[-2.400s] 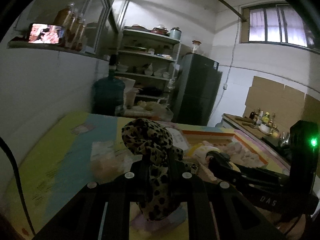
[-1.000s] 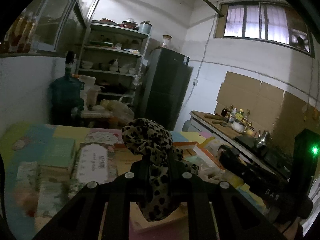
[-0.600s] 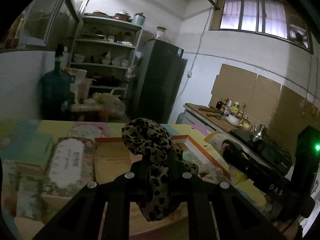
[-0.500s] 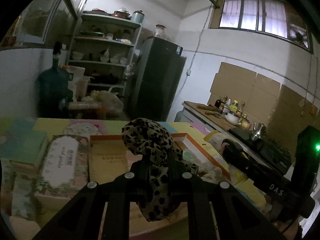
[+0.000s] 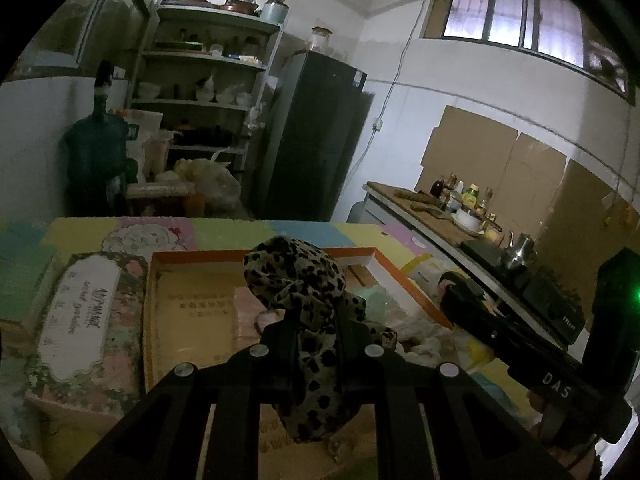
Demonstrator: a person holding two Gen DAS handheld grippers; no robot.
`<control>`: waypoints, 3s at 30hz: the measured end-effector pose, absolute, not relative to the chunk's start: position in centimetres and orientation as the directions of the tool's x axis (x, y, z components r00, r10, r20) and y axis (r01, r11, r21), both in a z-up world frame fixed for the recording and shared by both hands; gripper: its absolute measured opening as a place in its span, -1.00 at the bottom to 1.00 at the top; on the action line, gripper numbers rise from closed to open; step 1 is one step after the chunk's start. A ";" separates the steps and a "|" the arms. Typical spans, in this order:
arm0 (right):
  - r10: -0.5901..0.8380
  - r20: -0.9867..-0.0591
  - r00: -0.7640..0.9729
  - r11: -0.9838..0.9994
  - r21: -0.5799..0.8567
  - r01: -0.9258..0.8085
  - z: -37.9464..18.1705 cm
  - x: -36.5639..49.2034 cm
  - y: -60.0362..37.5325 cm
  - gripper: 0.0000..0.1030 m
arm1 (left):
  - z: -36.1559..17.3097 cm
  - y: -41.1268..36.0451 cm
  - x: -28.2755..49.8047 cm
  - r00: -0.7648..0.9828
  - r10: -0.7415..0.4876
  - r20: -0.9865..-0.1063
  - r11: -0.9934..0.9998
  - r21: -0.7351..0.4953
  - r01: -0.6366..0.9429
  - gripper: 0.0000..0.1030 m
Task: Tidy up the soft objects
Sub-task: 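Lower the leopard cloth and yellow package into the tray with both tools, then open both tools to release the cloth and package into the tray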
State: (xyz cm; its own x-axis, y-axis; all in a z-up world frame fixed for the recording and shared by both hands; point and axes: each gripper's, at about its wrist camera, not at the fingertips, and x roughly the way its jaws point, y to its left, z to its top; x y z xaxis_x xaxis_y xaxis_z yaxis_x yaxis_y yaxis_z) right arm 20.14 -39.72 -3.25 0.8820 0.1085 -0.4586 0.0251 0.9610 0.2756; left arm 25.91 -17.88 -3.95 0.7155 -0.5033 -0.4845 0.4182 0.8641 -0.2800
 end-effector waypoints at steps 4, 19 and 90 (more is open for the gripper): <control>0.116 -0.467 0.877 0.958 0.287 0.026 -3.9 20.8 -40.1 -0.19 | -4.4 -18.4 26.5 0.707 -0.498 -0.502 0.867 -0.276 0.415 -0.71; 0.139 -0.481 0.866 0.951 0.308 0.019 -5.1 21.9 -41.0 -0.19 | -5.3 -19.4 28.0 0.685 -0.491 -0.538 0.870 -0.272 0.410 -0.71; 0.139 -0.547 0.825 0.938 0.340 0.068 -6.4 22.8 -41.3 0.21 | -5.5 -19.3 27.9 0.655 -0.495 -0.571 0.869 -0.308 0.388 0.23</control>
